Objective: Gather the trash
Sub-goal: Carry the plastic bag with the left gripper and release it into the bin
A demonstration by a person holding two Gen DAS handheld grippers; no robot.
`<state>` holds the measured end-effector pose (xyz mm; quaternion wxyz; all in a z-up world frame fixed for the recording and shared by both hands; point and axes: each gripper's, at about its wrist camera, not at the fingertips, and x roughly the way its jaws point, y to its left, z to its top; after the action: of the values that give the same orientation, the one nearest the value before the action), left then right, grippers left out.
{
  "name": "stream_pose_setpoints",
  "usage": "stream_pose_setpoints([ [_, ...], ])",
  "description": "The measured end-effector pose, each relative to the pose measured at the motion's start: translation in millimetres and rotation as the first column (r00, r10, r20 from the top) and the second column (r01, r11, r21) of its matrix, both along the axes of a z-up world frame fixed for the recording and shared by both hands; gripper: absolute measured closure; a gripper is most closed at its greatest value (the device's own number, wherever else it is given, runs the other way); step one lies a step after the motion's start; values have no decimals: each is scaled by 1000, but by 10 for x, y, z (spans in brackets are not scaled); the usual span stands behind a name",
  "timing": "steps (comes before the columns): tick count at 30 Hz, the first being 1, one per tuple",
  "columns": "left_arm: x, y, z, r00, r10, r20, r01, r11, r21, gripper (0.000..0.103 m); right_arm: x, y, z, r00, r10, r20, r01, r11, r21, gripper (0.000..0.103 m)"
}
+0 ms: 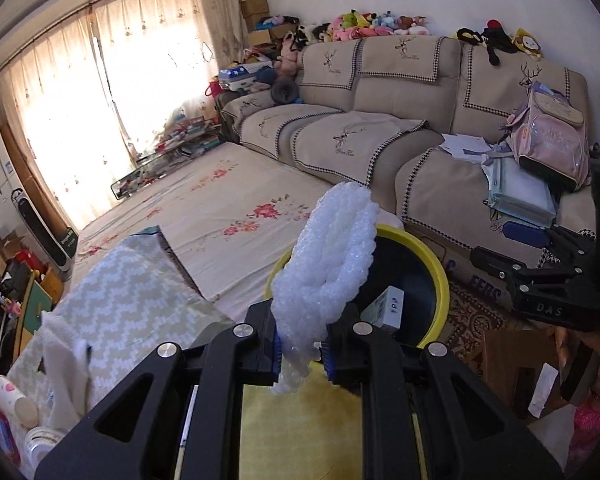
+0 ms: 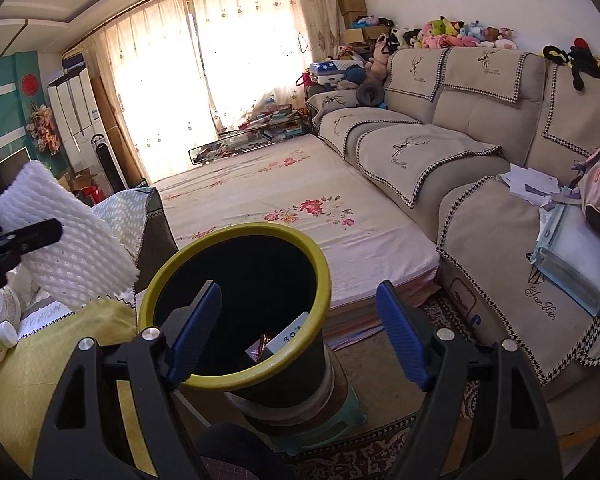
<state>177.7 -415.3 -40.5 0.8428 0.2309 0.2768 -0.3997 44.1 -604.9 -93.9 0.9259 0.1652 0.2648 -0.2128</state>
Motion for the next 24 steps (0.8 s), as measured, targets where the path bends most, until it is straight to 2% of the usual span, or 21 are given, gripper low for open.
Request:
stream_pose_setpoints([
  [3, 201, -324, -187, 999, -8, -51, 9, 1000, 24, 86, -44, -100, -45, 1000, -15, 0, 15, 1000, 14, 27],
  [5, 291, -499, -320, 998, -1, -63, 4, 999, 50, 81, -49, -143, -82, 1000, -22, -3, 22, 999, 24, 27],
  [6, 331, -581, -380, 998, 10, -62, -6, 998, 63, 71, -54, -169, -102, 1000, -25, -5, 25, 999, 29, 27],
  [7, 354, -607, -420, 998, 18, -60, -14, 997, 70, 53, -56, -191, -122, 1000, -28, -8, 28, 999, 33, 26],
  [9, 375, -609, -462, 998, 33, -54, -30, 997, 66, 38, -54, -230, -152, 999, -32, -12, 32, 999, 42, 26],
  [13, 325, -421, -345, 996, 44, -72, -42, 999, 32, 38, -48, -259, -172, 999, -35, -15, 35, 998, 48, 26],
  [20, -99, 313, 93, 994, 113, -11, -114, 990, -86, 29, 62, -88, -144, 1000, 9, -22, -8, 999, 39, 26],
  [24, -362, 940, 288, 980, 200, 15, -196, 969, -151, 15, 162, 126, -115, 998, 58, -26, -57, 998, 26, 25],
])
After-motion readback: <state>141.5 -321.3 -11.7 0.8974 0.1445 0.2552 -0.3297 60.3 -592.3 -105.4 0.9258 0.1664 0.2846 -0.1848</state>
